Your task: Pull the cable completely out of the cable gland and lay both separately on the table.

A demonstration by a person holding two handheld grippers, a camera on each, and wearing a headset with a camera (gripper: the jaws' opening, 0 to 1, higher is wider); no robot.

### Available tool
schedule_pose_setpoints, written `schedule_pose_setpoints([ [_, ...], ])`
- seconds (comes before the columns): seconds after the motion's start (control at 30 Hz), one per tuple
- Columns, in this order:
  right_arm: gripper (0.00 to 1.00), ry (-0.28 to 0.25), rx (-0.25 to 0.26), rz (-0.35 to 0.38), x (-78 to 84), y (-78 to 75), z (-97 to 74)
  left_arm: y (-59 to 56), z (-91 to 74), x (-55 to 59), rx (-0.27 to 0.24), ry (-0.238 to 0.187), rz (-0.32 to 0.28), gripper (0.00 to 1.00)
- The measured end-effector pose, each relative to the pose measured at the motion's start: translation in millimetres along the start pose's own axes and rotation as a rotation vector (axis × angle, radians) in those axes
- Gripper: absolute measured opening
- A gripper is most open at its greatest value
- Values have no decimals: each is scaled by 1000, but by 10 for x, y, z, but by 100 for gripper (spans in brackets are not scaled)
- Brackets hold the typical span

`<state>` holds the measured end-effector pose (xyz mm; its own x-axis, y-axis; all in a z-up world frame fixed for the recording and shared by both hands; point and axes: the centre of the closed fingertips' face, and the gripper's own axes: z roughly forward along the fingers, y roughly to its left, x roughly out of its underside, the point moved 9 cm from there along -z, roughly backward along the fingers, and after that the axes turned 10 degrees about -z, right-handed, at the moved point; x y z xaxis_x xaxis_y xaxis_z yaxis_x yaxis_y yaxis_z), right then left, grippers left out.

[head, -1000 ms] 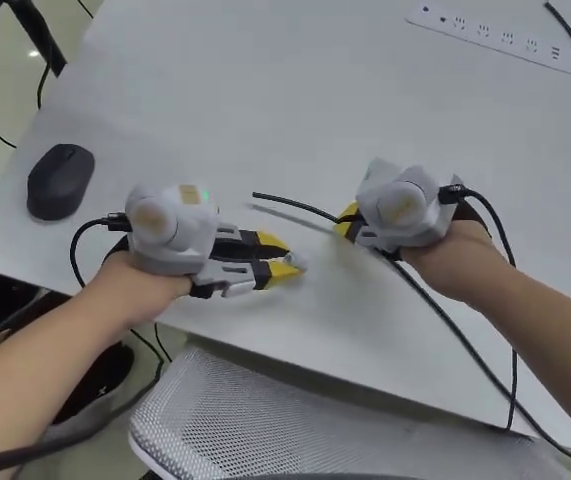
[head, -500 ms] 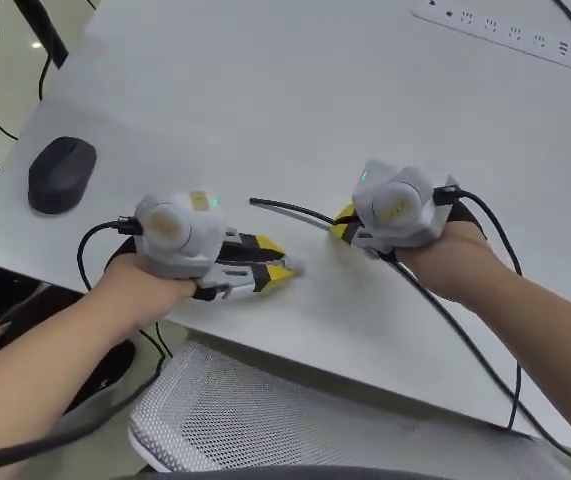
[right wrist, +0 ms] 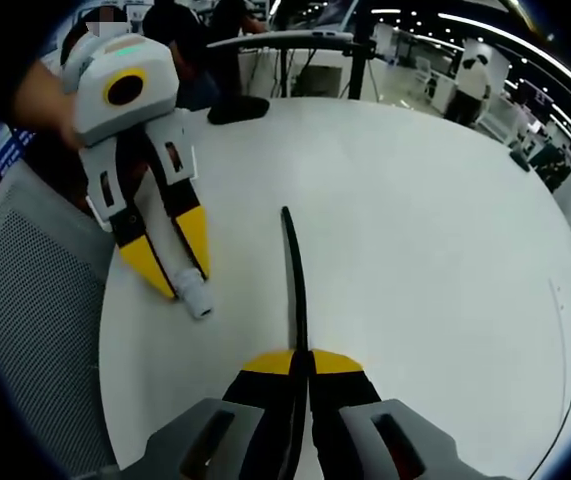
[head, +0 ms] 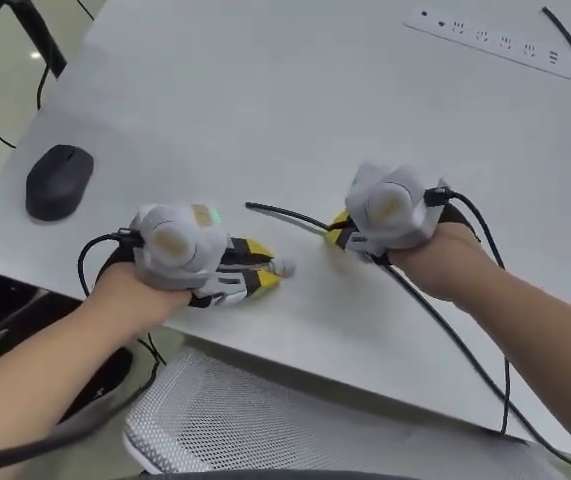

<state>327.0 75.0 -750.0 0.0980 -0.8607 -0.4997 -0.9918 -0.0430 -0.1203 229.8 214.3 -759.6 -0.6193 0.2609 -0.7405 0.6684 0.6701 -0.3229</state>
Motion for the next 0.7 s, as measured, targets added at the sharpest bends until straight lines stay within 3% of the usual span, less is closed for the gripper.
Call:
schedule_pose_setpoints([
  [0.07, 0, 7, 7, -6, -6, 13, 2, -16, 1, -3, -14, 26, 50, 16],
  [0.23, 1, 18, 19, -23, -19, 28, -9, -26, 13, -5, -31, 43, 96, 16],
  [0.7, 2, 30, 17, -48, -31, 29, -16, -17, 7, -12, -53, 76, 130, 16],
])
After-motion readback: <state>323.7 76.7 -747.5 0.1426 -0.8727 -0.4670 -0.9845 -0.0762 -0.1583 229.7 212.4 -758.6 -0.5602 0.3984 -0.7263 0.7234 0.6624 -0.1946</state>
